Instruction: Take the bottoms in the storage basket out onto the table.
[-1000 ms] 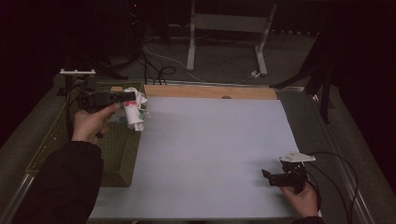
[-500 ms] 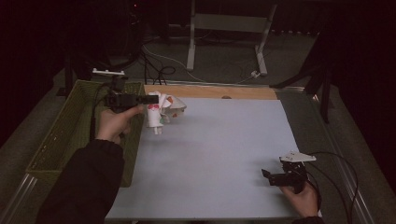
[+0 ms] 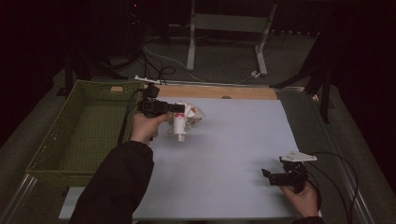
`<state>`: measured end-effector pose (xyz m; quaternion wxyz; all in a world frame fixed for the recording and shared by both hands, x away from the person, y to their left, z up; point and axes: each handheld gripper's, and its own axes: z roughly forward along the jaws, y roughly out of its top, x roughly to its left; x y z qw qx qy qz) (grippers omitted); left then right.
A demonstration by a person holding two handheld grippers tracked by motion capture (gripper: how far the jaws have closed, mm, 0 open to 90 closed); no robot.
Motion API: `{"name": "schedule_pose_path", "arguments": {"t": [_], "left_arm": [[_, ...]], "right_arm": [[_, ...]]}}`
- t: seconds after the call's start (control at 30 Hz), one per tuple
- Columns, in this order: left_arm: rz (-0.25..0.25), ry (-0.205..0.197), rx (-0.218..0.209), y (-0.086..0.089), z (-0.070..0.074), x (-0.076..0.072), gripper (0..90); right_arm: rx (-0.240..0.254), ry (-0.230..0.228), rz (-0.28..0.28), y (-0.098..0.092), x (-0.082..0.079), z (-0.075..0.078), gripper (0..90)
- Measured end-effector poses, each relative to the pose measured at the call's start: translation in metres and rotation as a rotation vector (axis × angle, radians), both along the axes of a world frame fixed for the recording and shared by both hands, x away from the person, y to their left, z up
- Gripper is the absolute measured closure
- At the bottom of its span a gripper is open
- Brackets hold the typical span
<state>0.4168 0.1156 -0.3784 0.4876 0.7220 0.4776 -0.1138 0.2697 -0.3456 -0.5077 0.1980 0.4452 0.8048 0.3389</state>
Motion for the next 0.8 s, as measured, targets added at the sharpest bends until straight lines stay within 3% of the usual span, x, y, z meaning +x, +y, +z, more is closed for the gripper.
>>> {"name": "schedule_pose_path", "arguments": {"t": [0.17, 0.3, 0.53, 0.8], "left_arm": [[-0.04, 0.019, 0.023, -0.029, -0.019, 0.002, 79.5], [-0.076, 0.031, 0.015, -0.049, -0.034, -0.002, 79.5], [-0.115, 0.063, 0.0, -0.066, -0.062, -0.015, 79.1], [-0.126, 0.054, 0.087, -0.075, -0.085, -0.024, 78.5]], "right_arm": [[0.001, 0.002, 0.005, 0.0, 0.0, 0.0, 8.2], [0.001, 0.003, 0.005, 0.0, 0.0, 0.0, 8.2], [0.004, 0.007, 0.011, 0.002, 0.0, -0.001, 8.2], [0.002, 0.009, 0.014, 0.003, 0.0, -0.001, 8.2]]}}
